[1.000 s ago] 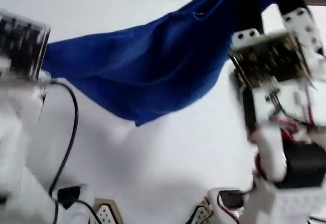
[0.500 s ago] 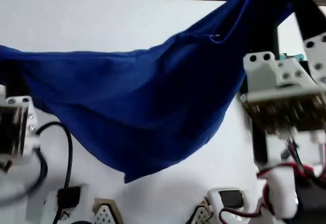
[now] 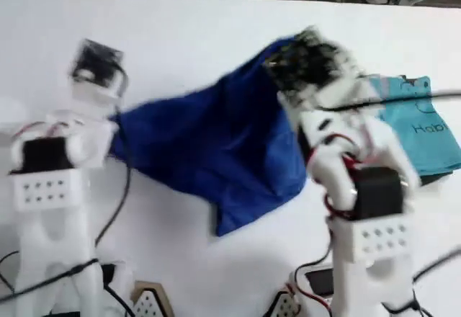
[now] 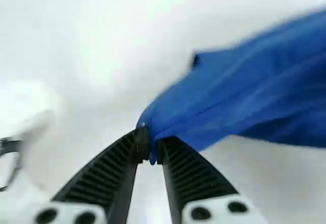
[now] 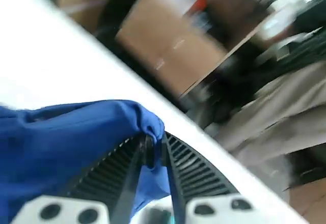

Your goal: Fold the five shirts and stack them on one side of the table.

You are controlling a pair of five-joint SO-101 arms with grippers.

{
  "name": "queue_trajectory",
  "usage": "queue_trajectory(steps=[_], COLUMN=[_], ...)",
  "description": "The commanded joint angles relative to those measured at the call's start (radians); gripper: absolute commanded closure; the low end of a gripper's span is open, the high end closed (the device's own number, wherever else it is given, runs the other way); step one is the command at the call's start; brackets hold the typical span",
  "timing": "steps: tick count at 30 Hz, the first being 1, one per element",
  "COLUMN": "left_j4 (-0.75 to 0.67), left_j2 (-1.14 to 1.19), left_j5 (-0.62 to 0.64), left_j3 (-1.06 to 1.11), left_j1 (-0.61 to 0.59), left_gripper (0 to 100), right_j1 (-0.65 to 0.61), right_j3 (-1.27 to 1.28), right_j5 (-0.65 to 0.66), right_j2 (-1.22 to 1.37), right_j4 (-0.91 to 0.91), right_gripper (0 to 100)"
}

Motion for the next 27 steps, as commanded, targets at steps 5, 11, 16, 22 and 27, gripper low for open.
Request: queue_trajectory(steps=[5, 11, 16, 22, 27], left_j4=[-0.025, -0.049, -0.117, -0.175, -0.172], left_j2=[0.003, 0.011, 0.011, 0.011, 0.011], left_j5=[0.008, -0.011, -0.049, -0.051, -0.046], left_j3=[0.111, 0.147, 0.203, 0.243, 0.245], left_j1=[0.255, 0.285, 0.273, 0.230, 0.230], left_gripper=[97, 97, 97, 97, 97], right_j1=[-0.018, -0.005, -0.004, 0.038, 0.077], right_j3=[0.319, 0.384, 0.393, 0.388, 0.391], right_j5=[0.000, 0.000, 0.000, 0.000, 0.000], right_j2=[0.005, 0.005, 0.005, 0.005, 0.005], right_j4=[-0.088, -0.090, -0.088, -0.074, -0.074], right_gripper=[97.8, 97.8, 97.8, 97.8, 97.8])
